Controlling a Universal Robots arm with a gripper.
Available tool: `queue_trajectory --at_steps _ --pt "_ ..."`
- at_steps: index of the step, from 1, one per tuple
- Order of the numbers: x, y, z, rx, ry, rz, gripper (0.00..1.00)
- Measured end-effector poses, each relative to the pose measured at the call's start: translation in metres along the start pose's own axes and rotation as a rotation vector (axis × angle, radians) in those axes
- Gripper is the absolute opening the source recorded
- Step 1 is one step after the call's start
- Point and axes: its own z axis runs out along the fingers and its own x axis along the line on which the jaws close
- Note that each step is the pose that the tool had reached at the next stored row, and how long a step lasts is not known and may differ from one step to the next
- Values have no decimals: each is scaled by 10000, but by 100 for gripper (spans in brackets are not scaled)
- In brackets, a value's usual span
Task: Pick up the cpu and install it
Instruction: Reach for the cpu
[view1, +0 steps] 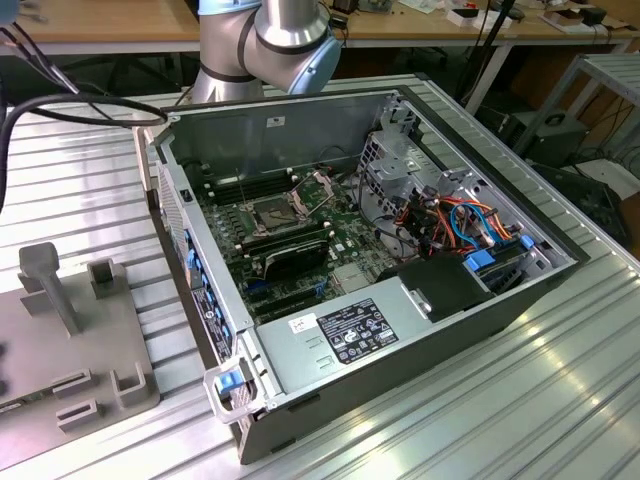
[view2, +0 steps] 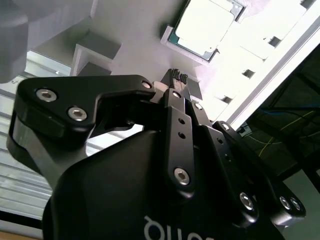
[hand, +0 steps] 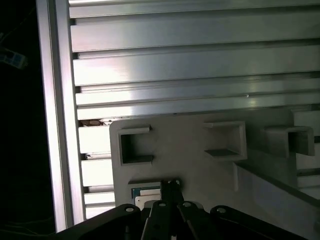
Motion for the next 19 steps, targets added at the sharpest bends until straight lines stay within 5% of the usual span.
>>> queue_trajectory --at_steps 7,19 --pt "0 -23 42 11 116 2 11" --pt "20 -25 60 69 111 0 11"
